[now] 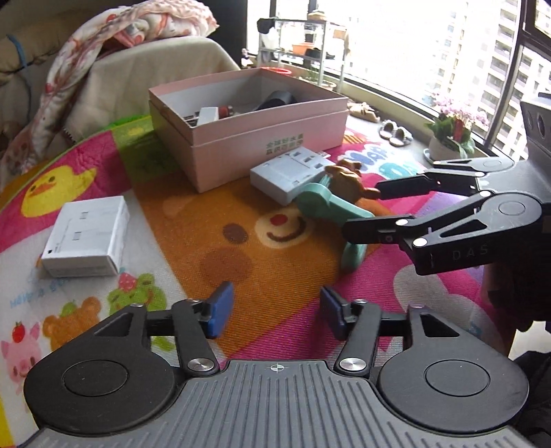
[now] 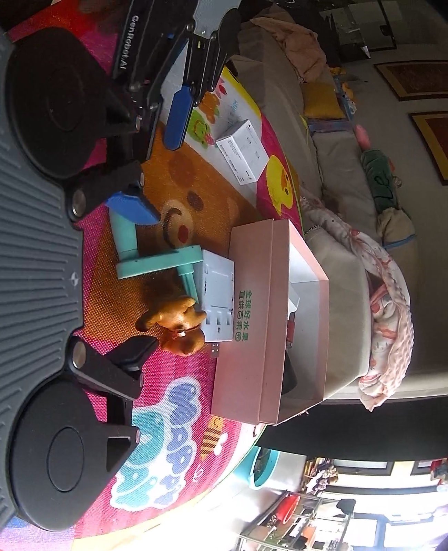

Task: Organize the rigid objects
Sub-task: 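Set the white box down with the left gripper while the right lifts the teal clip, then grasp the white product box on the mat with the left gripper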

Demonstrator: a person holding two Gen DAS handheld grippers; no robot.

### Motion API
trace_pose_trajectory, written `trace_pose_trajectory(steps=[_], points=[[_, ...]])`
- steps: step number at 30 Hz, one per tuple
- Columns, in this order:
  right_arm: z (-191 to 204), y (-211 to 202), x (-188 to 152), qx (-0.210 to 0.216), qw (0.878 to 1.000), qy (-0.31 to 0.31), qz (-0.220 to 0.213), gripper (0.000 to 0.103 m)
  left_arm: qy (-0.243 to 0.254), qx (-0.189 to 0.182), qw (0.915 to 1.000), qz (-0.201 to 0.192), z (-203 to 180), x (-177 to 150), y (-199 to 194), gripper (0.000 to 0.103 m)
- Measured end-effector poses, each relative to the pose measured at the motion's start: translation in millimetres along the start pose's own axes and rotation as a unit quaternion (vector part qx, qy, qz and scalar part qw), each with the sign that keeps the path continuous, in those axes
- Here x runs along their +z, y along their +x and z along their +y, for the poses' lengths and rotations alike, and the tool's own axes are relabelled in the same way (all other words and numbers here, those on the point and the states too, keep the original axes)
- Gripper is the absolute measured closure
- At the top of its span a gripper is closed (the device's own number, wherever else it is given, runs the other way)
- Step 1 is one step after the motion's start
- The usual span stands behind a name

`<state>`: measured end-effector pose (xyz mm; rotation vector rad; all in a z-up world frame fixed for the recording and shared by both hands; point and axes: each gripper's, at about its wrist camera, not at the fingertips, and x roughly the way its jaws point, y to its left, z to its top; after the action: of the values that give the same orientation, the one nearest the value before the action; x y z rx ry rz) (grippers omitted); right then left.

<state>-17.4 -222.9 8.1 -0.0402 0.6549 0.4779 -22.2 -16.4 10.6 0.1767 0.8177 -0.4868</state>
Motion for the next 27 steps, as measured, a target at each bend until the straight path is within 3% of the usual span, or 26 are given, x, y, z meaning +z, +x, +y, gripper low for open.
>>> trace_pose_trajectory(steps=[2,6,10,14,18,20,23,27], points=[[-1.1,0.0,-0.6,0.001,1.0,0.003,0.0,0.03,0.014,-0.004,0.9999,0.004,-6.2,0.3,2.4,0.026],[-4.0,0.2,-0.9,0.001,1.0,0.013,-0.001,0.029,-0.005,0.0,0.9999,-0.014,5.6,4.9,-5.3,0.028],[-6.8,1.1,-1.0,0.004,1.0,0.025,0.002,0.029,-0.041,0.105,0.9908,-0.075,41.6,15.8,-26.7,0.03],[-7.5,1.5,-0.6,0.005,1.0,0.025,0.002,0.029,-0.143,0.148,0.9723,-0.111,108.7,23.1,-31.4,0.03],[-7.9,1.8,-1.2,0.005,1.0,0.025,0.002,0.029,-0.232,0.113,0.9606,-0.103,154.4,20.4,-23.6,0.031],[-7.7,1.9,-1.4,0.005,1.0,0.026,0.003,0.029,-0.22,0.099,0.9654,-0.1,149.3,22.0,-20.7,0.031],[-8.2,3.4,-1.4,0.008,1.0,0.029,0.006,0.028,-0.161,0.1,0.9778,-0.089,125.4,27.9,-7.6,0.031],[-7.4,2.9,-1.3,0.008,1.0,0.028,0.006,0.027,-0.089,0.151,0.9815,-0.076,107.4,34.4,11.5,0.031]])
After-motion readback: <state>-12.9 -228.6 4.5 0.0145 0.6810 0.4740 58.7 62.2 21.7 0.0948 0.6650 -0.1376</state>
